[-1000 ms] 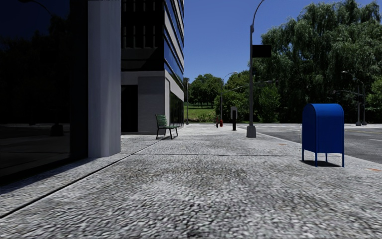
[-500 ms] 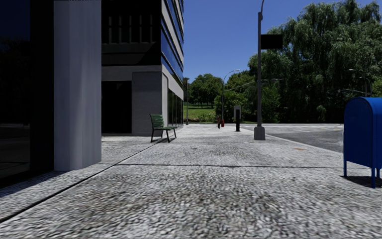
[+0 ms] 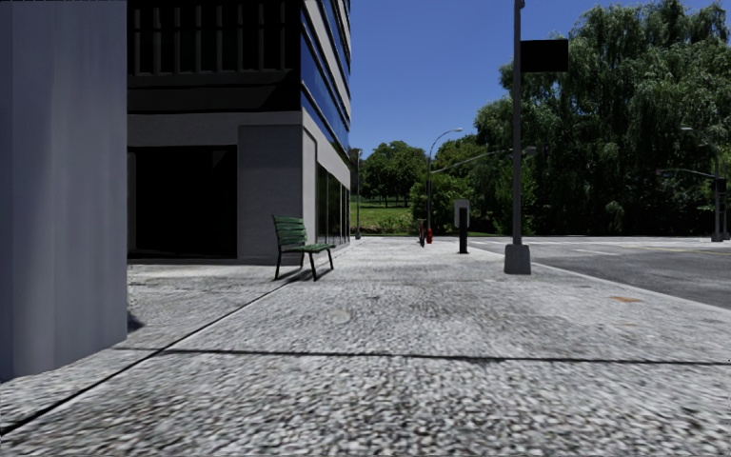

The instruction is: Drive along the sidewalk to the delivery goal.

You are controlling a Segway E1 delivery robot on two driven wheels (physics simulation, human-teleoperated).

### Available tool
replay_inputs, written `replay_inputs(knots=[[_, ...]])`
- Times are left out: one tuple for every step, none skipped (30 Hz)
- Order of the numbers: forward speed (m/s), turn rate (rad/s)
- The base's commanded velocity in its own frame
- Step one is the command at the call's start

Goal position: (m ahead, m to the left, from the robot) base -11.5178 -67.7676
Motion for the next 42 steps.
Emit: replay_inputs(knots=[[2.0, 0.0], [2.0, 0.0], [2.0, 0.0], [2.0, 0.0], [2.0, 0.0], [2.0, 0.0], [2.0, 0.0], [2.0, 0.0], [2.0, 0.0], [2.0, 0.0], [2.0, 0.0], [2.0, 0.0], [2.0, 0.0], [2.0, 0.0], [2.0, 0.0], [2.0, 0.0], [2.0, 0.0], [2.0, 0.0], [2.0, -0.09], [2.0, -0.2], [2.0, -0.2], [2.0, -0.26], [2.0, -0.27], [2.0, -0.28], [2.0, -0.28], [2.0, -0.3], [2.0, -0.31], [2.0, -0.31], [2.0, -0.31], [2.0, -0.31], [2.0, -0.32], [2.0, -0.32], [2.0, -0.32], [2.0, -0.32], [2.0, -0.32], [2.0, -0.32], [2.0, -0.32], [2.0, -0.32], [2.0, -0.32], [2.0, -0.32], [2.0, -0.3], [2.0, -0.3]])
